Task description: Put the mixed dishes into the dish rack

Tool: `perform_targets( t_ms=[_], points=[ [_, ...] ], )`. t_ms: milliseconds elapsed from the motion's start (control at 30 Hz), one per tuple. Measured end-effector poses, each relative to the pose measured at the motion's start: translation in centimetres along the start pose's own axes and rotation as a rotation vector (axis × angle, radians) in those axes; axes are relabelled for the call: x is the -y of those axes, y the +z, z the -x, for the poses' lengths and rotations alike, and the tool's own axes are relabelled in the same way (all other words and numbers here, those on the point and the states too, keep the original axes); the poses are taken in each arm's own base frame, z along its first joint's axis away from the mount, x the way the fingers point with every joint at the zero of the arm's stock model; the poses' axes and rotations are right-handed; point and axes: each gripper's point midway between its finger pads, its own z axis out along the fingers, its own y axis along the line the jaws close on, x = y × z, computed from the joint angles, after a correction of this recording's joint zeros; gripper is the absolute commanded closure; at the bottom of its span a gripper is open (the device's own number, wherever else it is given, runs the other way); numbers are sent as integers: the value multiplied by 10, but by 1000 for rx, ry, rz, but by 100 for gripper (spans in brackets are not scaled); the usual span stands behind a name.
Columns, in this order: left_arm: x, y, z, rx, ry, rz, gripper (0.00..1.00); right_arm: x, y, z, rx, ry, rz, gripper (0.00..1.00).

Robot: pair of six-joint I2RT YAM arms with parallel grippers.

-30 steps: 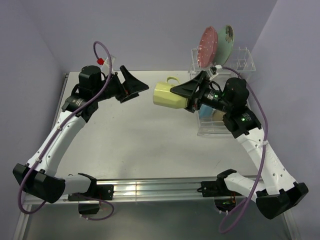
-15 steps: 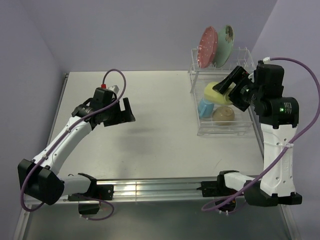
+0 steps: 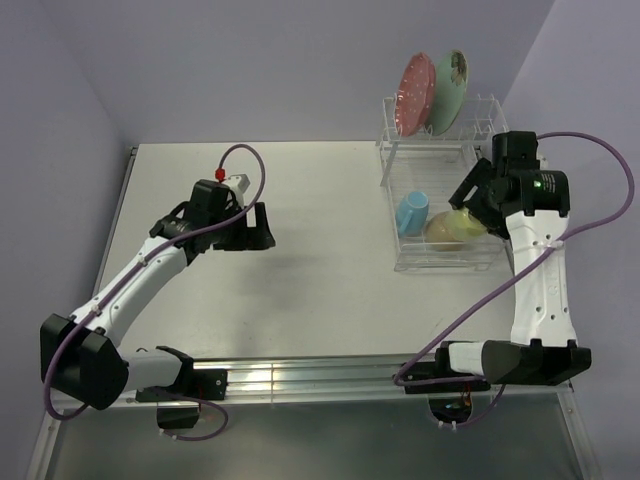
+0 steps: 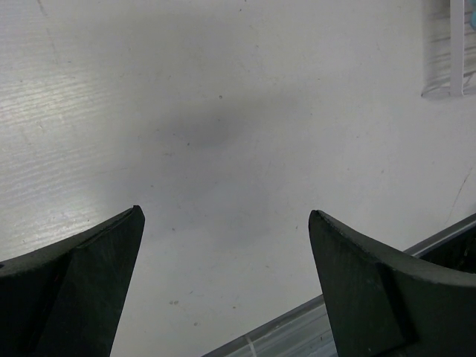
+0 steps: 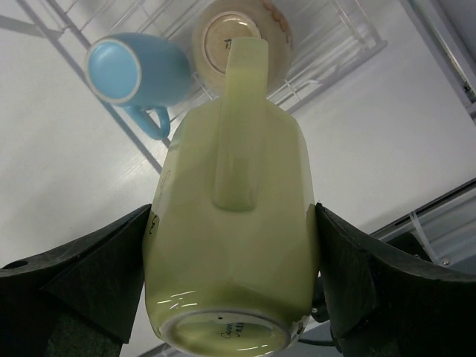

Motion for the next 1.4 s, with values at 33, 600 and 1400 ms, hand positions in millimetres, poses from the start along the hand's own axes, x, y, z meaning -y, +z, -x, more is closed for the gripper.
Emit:
perform_targets(
  t_ms=[33,600,1400],
  points=[
    [1,1,-1,-3,6,-8,1,0,5,1,-5,5,-10,100],
    [7,11,-10,-25,32,-78,1,-27,129,36,-62,200,-81,100],
    [3,25,-20,-76,26,-70,1,-66,180,41,-40,625,49,100]
  ],
)
